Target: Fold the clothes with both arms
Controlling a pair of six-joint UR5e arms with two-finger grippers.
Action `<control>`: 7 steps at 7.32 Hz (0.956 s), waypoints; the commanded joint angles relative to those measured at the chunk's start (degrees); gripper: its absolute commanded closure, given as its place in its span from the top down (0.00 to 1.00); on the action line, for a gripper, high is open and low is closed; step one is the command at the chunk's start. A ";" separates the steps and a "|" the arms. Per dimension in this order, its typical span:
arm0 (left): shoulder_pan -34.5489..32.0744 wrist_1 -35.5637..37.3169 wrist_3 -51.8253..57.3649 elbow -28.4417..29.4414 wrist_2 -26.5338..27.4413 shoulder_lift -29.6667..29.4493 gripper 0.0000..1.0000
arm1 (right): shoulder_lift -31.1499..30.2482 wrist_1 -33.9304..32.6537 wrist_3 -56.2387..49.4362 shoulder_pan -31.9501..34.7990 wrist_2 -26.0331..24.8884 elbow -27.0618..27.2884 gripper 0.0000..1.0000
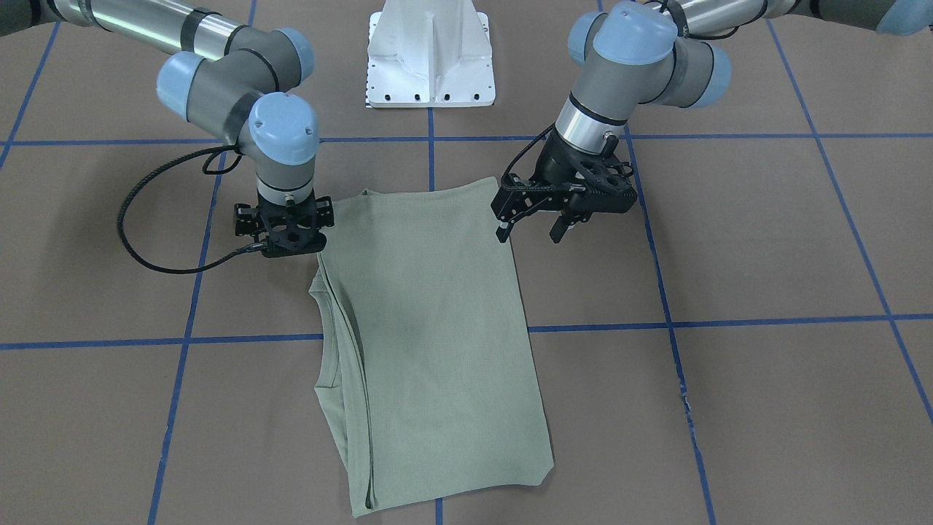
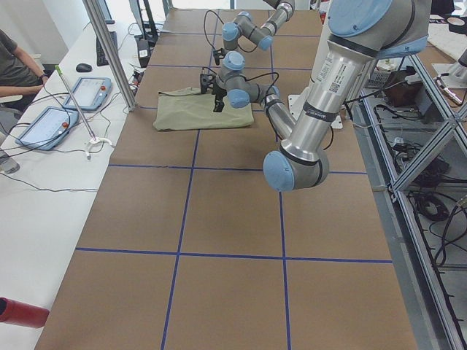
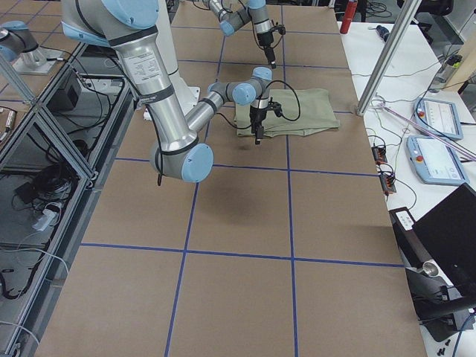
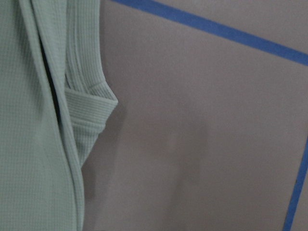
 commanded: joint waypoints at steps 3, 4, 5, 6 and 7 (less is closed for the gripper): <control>0.01 -0.07 0.31 -0.87 0.09 0.14 1.00 | 10.87 4.29 -1.64 1.51 -0.35 -9.19 1.00; 0.01 -0.07 0.40 -1.66 0.61 0.32 1.00 | 11.25 11.73 -1.73 1.60 -0.88 -13.84 1.00; -0.08 -0.07 0.40 -3.23 0.88 0.75 1.00 | 12.64 16.85 -1.73 1.69 -1.75 -19.72 1.00; 0.00 -0.07 0.48 -4.38 1.66 0.67 1.00 | 13.35 18.03 -1.91 1.95 -1.85 -22.22 1.00; 0.01 -0.07 0.66 -4.56 1.67 0.50 1.00 | 14.40 17.87 -1.91 2.30 -1.85 -22.50 1.00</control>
